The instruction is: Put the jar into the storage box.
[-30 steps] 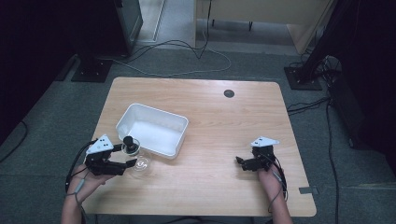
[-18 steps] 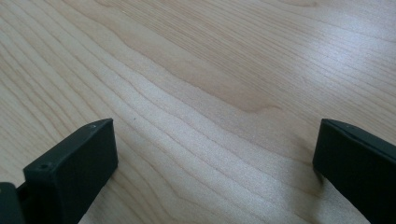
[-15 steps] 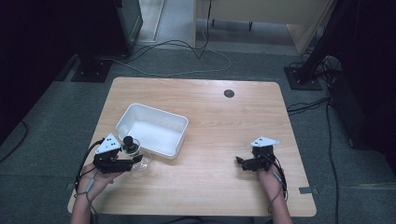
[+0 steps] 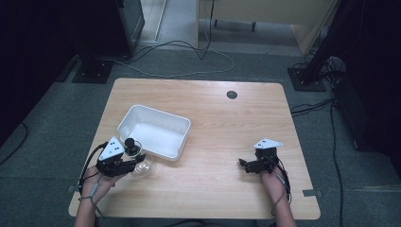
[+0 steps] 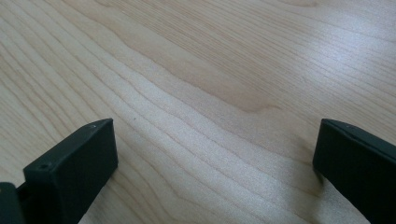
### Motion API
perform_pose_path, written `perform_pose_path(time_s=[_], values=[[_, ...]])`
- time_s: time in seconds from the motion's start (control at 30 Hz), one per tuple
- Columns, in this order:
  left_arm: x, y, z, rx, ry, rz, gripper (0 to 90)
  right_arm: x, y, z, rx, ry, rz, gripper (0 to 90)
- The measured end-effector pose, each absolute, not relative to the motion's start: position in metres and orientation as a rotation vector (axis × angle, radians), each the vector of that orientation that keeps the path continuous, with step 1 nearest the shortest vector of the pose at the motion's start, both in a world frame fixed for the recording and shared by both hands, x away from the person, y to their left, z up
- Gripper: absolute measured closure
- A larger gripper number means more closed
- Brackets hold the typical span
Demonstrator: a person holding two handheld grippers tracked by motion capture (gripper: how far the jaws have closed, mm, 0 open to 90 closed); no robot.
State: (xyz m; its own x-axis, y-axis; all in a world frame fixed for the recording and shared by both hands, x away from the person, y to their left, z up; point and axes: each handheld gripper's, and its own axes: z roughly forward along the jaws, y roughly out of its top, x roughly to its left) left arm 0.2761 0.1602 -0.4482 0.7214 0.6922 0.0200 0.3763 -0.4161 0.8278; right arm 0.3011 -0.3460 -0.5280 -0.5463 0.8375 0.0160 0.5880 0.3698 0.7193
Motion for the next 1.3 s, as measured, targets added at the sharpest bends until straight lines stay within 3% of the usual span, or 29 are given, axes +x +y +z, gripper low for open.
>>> perform_pose_path(time_s=[0.8,1.3], values=[[0.274,0.178,-0.434,1.963,0.878,0.469,52.1,0.301,-0.346,-0.528,1.246,2.283,0.981,0.0],[0.264,0.187,-0.417,1.837,0.857,0.561,52.2,0.301,-0.346,-0.528,1.247,2.283,0.981,0.0]])
